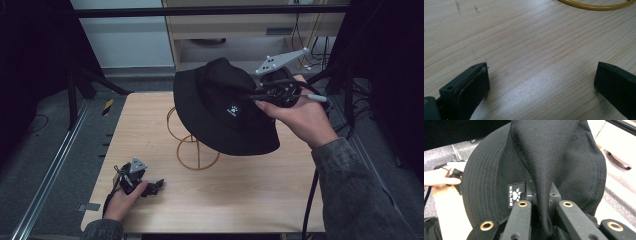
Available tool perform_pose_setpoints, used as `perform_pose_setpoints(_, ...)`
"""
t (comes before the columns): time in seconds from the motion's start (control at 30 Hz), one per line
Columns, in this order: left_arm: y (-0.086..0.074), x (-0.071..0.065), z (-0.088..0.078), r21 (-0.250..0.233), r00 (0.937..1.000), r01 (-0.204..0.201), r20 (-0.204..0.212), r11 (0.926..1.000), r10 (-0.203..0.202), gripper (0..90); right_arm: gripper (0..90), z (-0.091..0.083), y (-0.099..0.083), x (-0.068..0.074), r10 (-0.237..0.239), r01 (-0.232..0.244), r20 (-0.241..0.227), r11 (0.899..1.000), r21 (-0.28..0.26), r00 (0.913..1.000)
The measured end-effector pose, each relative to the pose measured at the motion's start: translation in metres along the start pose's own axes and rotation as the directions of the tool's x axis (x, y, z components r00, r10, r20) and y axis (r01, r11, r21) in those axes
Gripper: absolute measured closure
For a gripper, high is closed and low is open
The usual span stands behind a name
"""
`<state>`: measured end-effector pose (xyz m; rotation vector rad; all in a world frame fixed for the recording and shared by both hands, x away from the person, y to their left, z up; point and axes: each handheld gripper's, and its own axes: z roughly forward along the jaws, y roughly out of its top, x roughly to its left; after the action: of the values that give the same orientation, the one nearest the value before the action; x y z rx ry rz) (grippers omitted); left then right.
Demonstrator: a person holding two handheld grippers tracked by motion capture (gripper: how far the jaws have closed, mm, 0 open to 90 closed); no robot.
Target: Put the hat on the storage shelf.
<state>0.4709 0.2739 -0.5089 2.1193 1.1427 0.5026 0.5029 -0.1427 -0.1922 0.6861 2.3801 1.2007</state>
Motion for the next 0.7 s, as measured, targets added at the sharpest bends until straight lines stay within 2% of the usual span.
perform_pose_setpoints(0.23,0.000,0.000,0.000,-0.001,1.0000,0.003,-0.002,1.0000,-0.003,0.0,85.1,0.004,0.014,0.002,-0.017,0.017,-0.001,1.000,0.007,0.9999)
perform_pose_setpoints(0.53,0.000,0.000,0.000,-0.001,1.0000,0.001,-0.003,1.0000,-0.001,0.0,85.1,0.024,0.035,0.007,-0.052,0.053,-0.007,0.998,0.032,0.9986)
perform_pose_setpoints(0.7,0.000,0.000,0.000,0.004,1.0000,-0.004,-0.001,1.0000,0.004,0.0,85.1,0.033,0.041,0.008,-0.057,0.057,-0.009,0.998,0.039,0.9983)
